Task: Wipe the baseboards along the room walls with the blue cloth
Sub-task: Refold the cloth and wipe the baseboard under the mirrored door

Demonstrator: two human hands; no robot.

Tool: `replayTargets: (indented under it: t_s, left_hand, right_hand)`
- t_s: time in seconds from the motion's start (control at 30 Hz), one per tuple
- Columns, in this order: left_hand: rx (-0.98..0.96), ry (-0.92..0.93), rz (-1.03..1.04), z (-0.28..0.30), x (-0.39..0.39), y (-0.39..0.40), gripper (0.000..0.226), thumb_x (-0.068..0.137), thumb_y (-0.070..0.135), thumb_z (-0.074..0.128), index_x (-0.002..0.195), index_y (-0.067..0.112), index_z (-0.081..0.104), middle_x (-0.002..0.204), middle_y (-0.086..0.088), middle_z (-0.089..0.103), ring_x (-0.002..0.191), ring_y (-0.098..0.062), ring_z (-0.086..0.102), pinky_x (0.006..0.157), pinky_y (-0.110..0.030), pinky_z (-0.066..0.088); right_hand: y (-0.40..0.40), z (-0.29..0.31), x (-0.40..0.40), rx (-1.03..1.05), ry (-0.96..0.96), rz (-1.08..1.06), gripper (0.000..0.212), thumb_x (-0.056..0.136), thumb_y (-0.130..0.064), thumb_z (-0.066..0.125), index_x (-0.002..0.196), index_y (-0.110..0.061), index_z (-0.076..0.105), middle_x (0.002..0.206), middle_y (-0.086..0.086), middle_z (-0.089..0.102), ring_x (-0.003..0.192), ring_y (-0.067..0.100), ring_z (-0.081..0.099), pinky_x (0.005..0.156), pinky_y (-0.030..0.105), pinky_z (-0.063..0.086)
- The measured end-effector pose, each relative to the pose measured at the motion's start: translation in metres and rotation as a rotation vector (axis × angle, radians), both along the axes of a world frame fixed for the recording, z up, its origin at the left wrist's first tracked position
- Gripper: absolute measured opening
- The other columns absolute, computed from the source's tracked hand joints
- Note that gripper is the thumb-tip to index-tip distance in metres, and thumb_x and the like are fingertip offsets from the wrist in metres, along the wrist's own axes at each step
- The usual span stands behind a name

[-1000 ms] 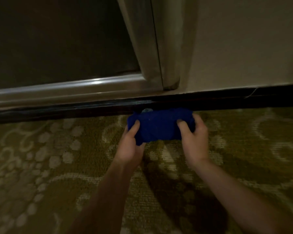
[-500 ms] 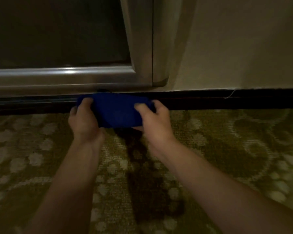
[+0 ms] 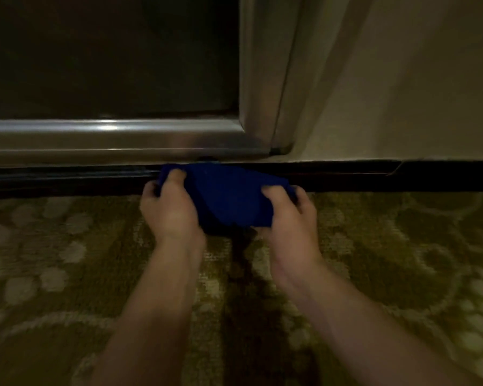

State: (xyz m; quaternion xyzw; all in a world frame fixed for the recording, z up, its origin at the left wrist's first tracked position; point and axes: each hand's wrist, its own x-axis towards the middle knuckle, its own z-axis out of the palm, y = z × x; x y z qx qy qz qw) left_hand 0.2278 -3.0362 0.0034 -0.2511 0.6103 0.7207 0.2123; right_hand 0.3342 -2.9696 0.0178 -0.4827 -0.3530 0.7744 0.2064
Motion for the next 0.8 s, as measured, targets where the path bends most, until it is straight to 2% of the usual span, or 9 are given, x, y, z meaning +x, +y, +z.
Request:
replayTargets:
  t_s: [0.13, 0.2, 0.27, 0.33, 0.47, 0.57, 0.67, 0.73, 0.8]
  left_hand:
    - [0.013, -0.028, 0.011, 0.003, 0.027, 0.026, 0.055, 0.091, 0.021, 0.064, 0.141, 0.03, 0.045, 0.131, -0.001, 0.056, 0.115, -0.024, 0.057, 0.106, -0.048, 0.047]
    - [0.024, -0.081, -0.121, 0.01, 0.037, 0.037, 0.043, 0.091, 0.021, 0.066, 0.131, 0.026, 0.052, 0.127, -0.002, 0.058, 0.113, -0.023, 0.058, 0.104, -0.046, 0.048]
    - [0.08, -0.141, -0.187, 0.013, 0.044, 0.043, 0.031, 0.091, 0.018, 0.067, 0.12, 0.024, 0.058, 0.122, -0.003, 0.062, 0.105, -0.02, 0.06, 0.096, -0.038, 0.052]
    - [0.12, -0.18, -0.172, 0.009, 0.041, 0.04, 0.019, 0.089, 0.017, 0.069, 0.105, 0.025, 0.06, 0.111, -0.003, 0.065, 0.095, -0.017, 0.062, 0.085, -0.033, 0.054]
    - [0.24, -0.137, 0.126, -0.012, 0.013, 0.025, 0.047, 0.074, 0.026, 0.07, 0.121, 0.02, 0.066, 0.116, -0.007, 0.072, 0.1, -0.026, 0.07, 0.089, -0.047, 0.057]
    - [0.176, -0.039, 0.31, -0.01, 0.015, 0.03, 0.039, 0.088, 0.019, 0.065, 0.128, 0.02, 0.06, 0.117, 0.0, 0.065, 0.098, -0.015, 0.063, 0.087, -0.028, 0.052]
    - [0.117, -0.036, 0.196, -0.001, 0.036, 0.046, 0.024, 0.092, 0.014, 0.063, 0.115, 0.019, 0.06, 0.103, 0.002, 0.064, 0.086, -0.013, 0.061, 0.069, -0.021, 0.05]
    - [0.174, -0.14, 0.019, 0.001, 0.047, 0.048, 0.017, 0.089, 0.014, 0.067, 0.104, 0.02, 0.061, 0.102, -0.003, 0.068, 0.087, -0.018, 0.064, 0.072, -0.03, 0.053]
    - [0.239, -0.216, -0.08, -0.004, 0.045, 0.043, 0.015, 0.086, 0.014, 0.071, 0.097, 0.016, 0.061, 0.101, -0.007, 0.071, 0.086, -0.019, 0.067, 0.069, -0.03, 0.054]
  right_hand:
    - [0.018, -0.003, 0.01, 0.069, -0.024, -0.18, 0.028, 0.089, -0.016, 0.066, 0.113, -0.027, 0.057, 0.106, 0.002, 0.069, 0.094, 0.018, 0.07, 0.086, 0.04, 0.059]
    - [0.027, 0.0, 0.018, 0.121, -0.042, -0.34, 0.032, 0.088, -0.016, 0.065, 0.12, -0.022, 0.06, 0.11, 0.003, 0.068, 0.1, 0.02, 0.068, 0.093, 0.045, 0.056]
    - [0.034, 0.005, 0.021, 0.173, -0.095, -0.411, 0.021, 0.089, -0.018, 0.063, 0.109, -0.027, 0.064, 0.104, -0.003, 0.065, 0.1, 0.017, 0.064, 0.1, 0.049, 0.05]
    - [0.029, 0.009, 0.021, 0.186, -0.097, -0.383, 0.018, 0.09, -0.016, 0.062, 0.087, -0.033, 0.059, 0.095, -0.004, 0.064, 0.096, 0.016, 0.064, 0.1, 0.05, 0.05]
    - [0.005, 0.001, 0.01, 0.157, -0.017, -0.141, 0.023, 0.09, -0.014, 0.066, 0.085, -0.034, 0.058, 0.09, -0.004, 0.072, 0.084, 0.014, 0.072, 0.082, 0.037, 0.059]
    - [0.003, -0.002, 0.001, 0.088, -0.011, -0.09, 0.028, 0.09, -0.013, 0.066, 0.081, -0.037, 0.055, 0.078, -0.011, 0.071, 0.08, 0.012, 0.071, 0.077, 0.033, 0.059]
    - [0.028, -0.008, 0.007, 0.107, -0.094, -0.275, 0.023, 0.089, -0.017, 0.067, 0.108, -0.029, 0.063, 0.1, -0.001, 0.073, 0.091, 0.016, 0.071, 0.079, 0.038, 0.06]
    - [0.037, -0.007, 0.008, 0.114, -0.117, -0.404, 0.04, 0.088, -0.027, 0.065, 0.128, -0.027, 0.06, 0.116, -0.001, 0.069, 0.099, 0.016, 0.069, 0.079, 0.037, 0.058]
    - [0.036, -0.003, 0.004, 0.146, -0.12, -0.442, 0.056, 0.084, -0.031, 0.064, 0.138, -0.025, 0.052, 0.125, -0.002, 0.065, 0.109, 0.017, 0.066, 0.092, 0.04, 0.054]
